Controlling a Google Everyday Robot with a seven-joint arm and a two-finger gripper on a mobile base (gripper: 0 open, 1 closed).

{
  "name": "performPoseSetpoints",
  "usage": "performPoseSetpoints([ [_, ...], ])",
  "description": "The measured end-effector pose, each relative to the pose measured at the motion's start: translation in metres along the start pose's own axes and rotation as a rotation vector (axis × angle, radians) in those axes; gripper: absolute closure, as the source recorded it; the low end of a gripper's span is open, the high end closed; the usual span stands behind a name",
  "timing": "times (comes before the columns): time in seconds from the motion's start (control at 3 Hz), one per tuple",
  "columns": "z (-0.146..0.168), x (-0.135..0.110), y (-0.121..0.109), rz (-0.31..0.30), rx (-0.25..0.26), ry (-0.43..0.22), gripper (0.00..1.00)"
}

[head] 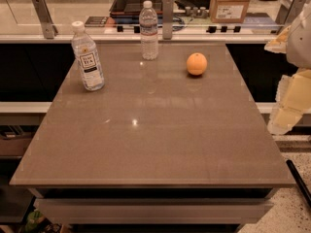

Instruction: Pick water bottle

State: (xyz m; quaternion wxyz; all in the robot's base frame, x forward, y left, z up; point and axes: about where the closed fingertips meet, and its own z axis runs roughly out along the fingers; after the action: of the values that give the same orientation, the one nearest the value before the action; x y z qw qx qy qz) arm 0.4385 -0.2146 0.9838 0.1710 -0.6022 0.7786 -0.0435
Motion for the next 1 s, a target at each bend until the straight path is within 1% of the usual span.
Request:
performPoseSetpoints([
  [0.33, 0.000, 0.000, 0.000, 0.000, 0.002, -0.001, 0.00],
  [0.67, 0.001, -0.005, -0.022, -0.001, 0.037, -0.037, 0.00],
  [1.0, 0.009, -0.018, -0.048, 0.012, 0.080, -0.109, 0.00],
])
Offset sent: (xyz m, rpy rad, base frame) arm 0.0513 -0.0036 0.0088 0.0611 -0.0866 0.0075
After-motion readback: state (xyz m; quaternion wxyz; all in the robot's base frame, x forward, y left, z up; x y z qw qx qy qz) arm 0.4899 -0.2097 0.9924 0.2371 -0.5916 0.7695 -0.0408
